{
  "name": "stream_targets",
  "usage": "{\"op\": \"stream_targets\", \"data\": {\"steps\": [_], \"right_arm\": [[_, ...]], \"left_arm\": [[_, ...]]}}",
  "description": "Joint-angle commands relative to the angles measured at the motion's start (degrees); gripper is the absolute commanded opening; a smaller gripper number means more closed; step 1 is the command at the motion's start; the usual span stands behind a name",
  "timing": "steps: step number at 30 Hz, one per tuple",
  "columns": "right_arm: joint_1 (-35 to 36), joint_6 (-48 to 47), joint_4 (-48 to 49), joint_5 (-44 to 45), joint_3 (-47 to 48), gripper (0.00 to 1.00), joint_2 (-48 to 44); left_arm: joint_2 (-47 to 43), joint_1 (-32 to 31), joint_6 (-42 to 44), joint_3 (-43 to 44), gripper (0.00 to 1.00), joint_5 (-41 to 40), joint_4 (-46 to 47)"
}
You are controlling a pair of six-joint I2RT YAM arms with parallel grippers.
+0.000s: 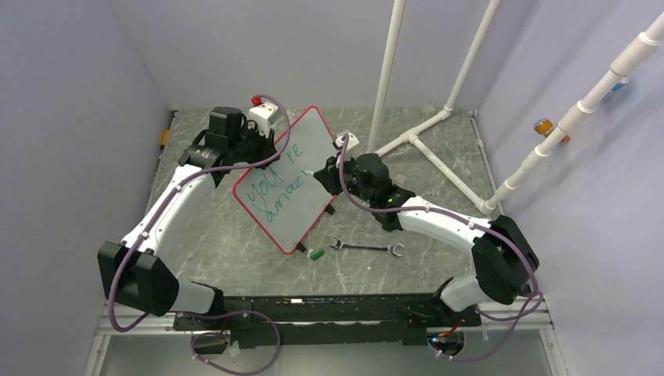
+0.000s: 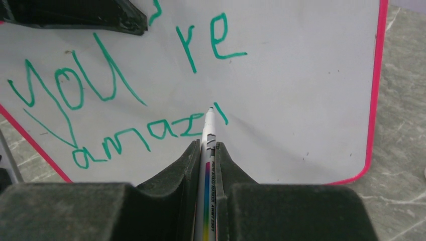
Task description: Write a sentence on the whiteboard
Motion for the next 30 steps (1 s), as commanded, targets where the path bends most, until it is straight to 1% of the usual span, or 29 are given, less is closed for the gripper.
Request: {"op": "stream_targets", "data": {"steps": [1, 11, 21, 30], "right_arm": [[0.04, 0.13, 2.84, -2.48, 3.99, 0.00, 0.11], [-0.02, 1.15, 3.59, -4.41, 6.89, 0.00, 3.74], [-0.20, 0.89, 2.54, -0.95, 6.44, 0.00, 5.99], [-0.84, 0.14, 0.94, 0.62, 6.36, 0.00, 4.74]], "left_arm": [[1.53, 0.45, 10.77, -0.54, 0.00, -9.72, -6.34], [1.51, 0.47, 10.72, -0.42, 0.00, -9.72, -6.35], [1.60, 0.41, 10.81, -0.57, 0.00, -9.83, -6.45], [1.64, 0.40, 10.81, -0.59, 0.00, -9.89, -6.43]]}}
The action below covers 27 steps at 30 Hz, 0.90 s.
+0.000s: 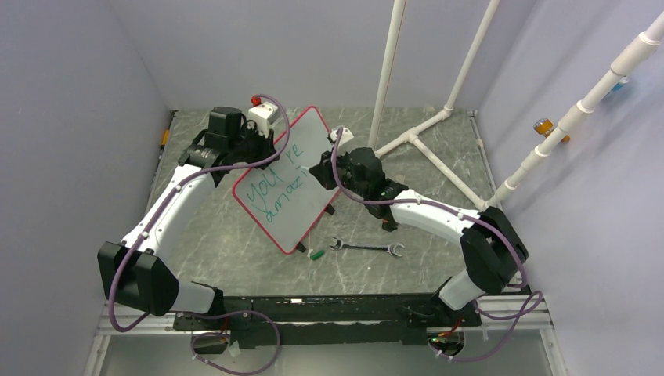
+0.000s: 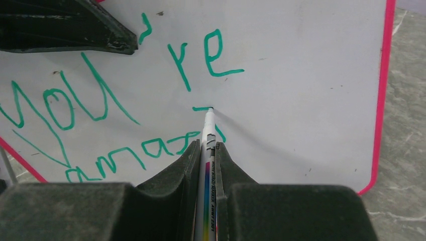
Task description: Write a sentence on the whiteboard
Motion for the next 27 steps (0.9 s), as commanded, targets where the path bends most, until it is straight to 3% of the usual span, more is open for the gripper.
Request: {"op": "stream_targets", "data": {"steps": [1, 27], "right_arm": [[-0.33, -0.75, 0.42, 2.02, 1.67, 0.00, -0.53], [-1.21, -0.15, 1.24, 2.24, -1.22, 0.00, -0.65]], "left_arm": [[1.60, 0.32, 10.79, -0.68, 0.00, -9.85, -6.18], [1.42, 0.31, 10.84, -0.68, 0.00, -9.98, -6.22]]}}
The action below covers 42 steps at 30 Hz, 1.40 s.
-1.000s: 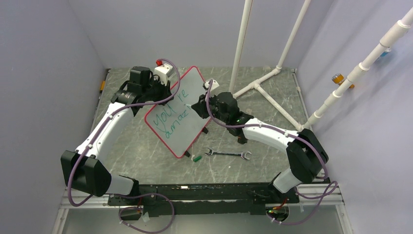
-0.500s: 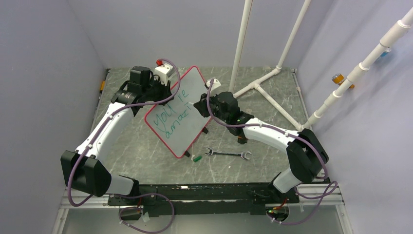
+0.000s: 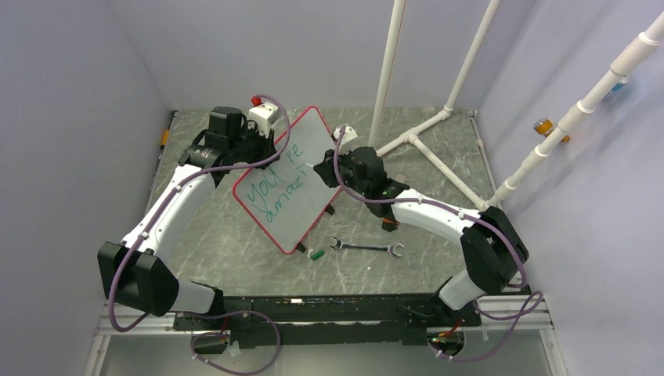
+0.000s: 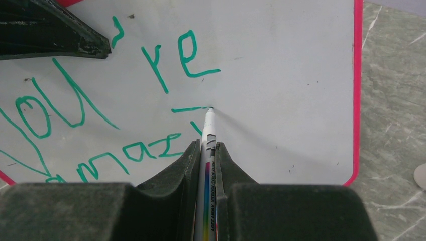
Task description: Write a sentence on the whiteboard
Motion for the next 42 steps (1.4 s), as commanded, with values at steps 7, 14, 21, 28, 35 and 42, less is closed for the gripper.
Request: {"op": "stream_targets", "data": {"steps": [7, 14, 21, 28, 35, 42], "right_arm": [[-0.16, 0.57, 1.93, -1.16, -3.27, 0.00, -0.44], [-0.20, 0.62, 1.68, -0.90, -3.70, 0.00, -0.89], [-0.16, 0.64, 1.41, -2.04, -1.48, 0.00, -1.04], [-0.12, 0.89, 0.87, -2.05, 1.28, 0.00, -0.20], [-0.12, 0.61, 0.36, -1.95, 3.05, 0.00, 0.60], [-0.31, 0.30, -0.57, -0.55, 4.27, 0.00, 1.84]], "left_arm": [[1.33, 0.35, 10.79, -0.68, 0.00, -10.00, -6.25], [1.34, 0.35, 10.79, -0.63, 0.00, -9.87, -6.27], [1.41, 0.33, 10.76, -0.53, 0.00, -9.91, -6.25], [1.33, 0.41, 10.82, -0.57, 0.00, -9.96, -6.28], [1.33, 0.38, 10.81, -0.52, 0.00, -9.95, -6.35], [1.26, 0.35, 10.76, -0.53, 0.00, -9.85, -6.30]]}}
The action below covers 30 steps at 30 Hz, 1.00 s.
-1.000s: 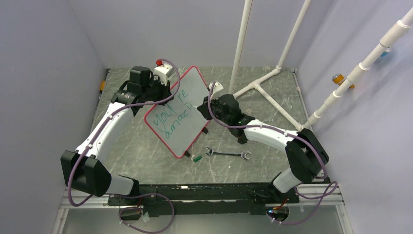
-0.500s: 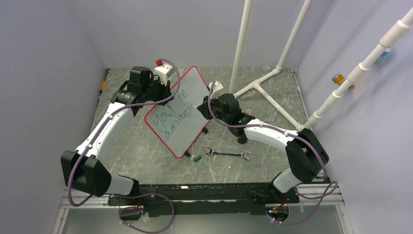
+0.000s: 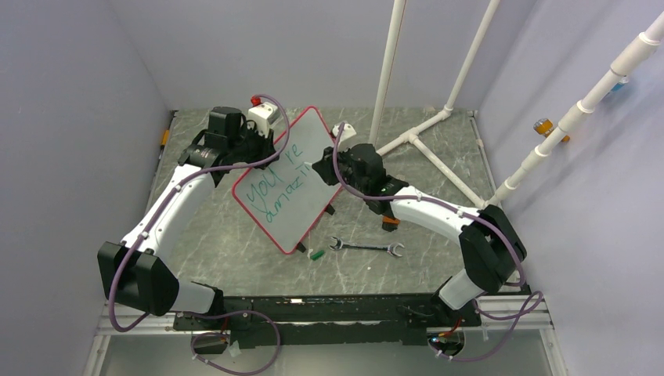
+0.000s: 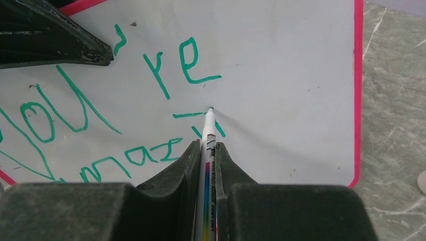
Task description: Write a sentence on the whiteboard
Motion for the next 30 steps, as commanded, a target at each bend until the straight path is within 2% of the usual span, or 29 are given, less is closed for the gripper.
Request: {"op": "stream_targets", "data": {"steps": [1, 16, 30], "right_arm": [[-0.17, 0.03, 0.28, 0.62, 2.82, 0.00, 1.25], [-1.90, 1.21, -0.09, 0.51, 2.13, 0.00, 2.22], [-1.79, 3.08, 1.27, -0.88, -3.32, 0.00, -0.53]], "left_arm": [[1.24, 0.35, 10.80, -0.63, 0.00, -9.82, -6.02], [1.40, 0.38, 10.73, -0.48, 0.00, -9.72, -6.12], [1.33, 0.34, 10.66, -0.45, 0.00, -9.68, -6.19]]}}
